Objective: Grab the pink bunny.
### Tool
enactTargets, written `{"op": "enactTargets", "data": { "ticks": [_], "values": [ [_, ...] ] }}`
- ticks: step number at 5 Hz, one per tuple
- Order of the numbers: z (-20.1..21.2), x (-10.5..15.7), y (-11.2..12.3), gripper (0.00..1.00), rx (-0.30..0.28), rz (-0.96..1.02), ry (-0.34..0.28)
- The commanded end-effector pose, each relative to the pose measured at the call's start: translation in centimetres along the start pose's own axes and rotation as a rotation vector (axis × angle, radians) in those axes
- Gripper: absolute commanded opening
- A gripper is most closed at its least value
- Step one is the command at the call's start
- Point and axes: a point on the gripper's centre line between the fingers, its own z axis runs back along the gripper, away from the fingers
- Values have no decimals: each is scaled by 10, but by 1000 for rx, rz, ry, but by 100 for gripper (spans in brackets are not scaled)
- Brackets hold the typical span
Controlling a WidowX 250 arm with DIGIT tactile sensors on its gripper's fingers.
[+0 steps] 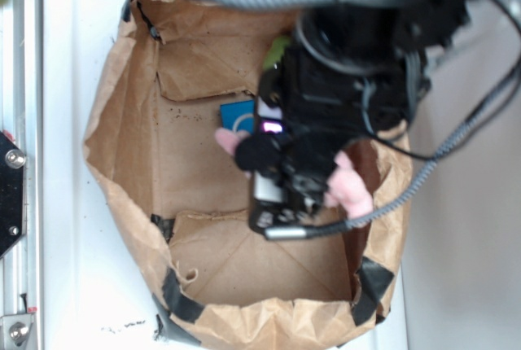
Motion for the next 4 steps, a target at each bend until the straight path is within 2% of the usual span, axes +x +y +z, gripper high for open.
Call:
{"op": "enactTargets", "data": {
  "ticks": [1,2,3,4],
  "values": [
    [27,-21,8,0,105,28,-187],
    [26,-19,3,0,182,104,-209],
    [31,-17,3,0,233,187,-171],
    [32,-20,4,0,253,206,-158]
  ]
}}
